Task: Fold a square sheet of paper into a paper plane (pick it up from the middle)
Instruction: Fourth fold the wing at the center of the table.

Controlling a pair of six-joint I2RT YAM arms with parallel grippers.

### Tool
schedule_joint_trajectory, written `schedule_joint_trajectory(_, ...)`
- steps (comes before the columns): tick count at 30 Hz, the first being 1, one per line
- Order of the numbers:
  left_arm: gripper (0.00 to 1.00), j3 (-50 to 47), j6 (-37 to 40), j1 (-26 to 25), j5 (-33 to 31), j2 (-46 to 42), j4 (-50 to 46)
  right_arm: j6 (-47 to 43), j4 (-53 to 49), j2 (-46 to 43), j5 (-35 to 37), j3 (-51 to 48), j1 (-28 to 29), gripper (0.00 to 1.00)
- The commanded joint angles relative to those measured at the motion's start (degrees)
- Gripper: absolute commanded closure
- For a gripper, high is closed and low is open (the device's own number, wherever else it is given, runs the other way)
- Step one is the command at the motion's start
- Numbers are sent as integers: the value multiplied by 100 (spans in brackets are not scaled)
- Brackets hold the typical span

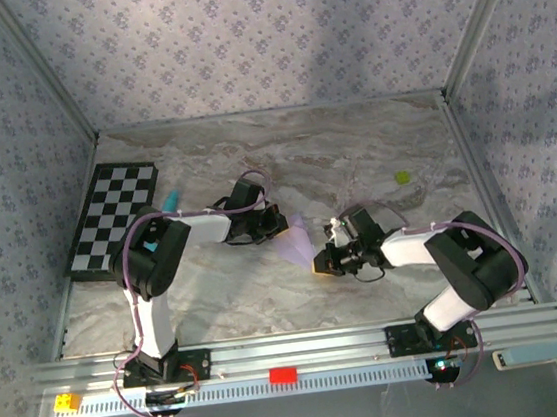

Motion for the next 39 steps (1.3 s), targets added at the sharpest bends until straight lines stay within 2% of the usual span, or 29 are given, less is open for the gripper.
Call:
schedule_joint_trajectory(1,97,-107,128,66,-284,110,-442,23,-498,-81,213,-225,26,92)
schedule_joint_trajectory(6,97,-123,110,68,-294,101,-443,-62,-994,-854,503,-246,35,91)
schedule_joint_trajectory(14,97,-146,82,64,-258,97,-414,-87,-1066,-741,496,-373,7,90)
schedule_joint_trajectory(19,97,-152,4,65,-263,62,-433,-47,-1587,-1244,651,-122,-13,89)
schedule_joint_trajectory(21,98,-134,-143,76,-226,77,-472,48,-1829,-1374,684,23,-59,86)
schedule_joint_trajectory(23,98,-148,-246,77,-183,88,-398,242,-1867,-1437,657,64,-95,76)
schedule_joint_trajectory(25,98,-177,-336,74,-145,79,-329,526,-1810,-1436,615,76,-121,70)
schedule_joint_trajectory(29,98,-195,-373,77,-148,46,-358,900,-1656,-1289,425,124,-132,66)
schedule_joint_trajectory(39,98,-199,-365,76,-159,9,-450,1075,-1344,-690,211,159,-35,69)
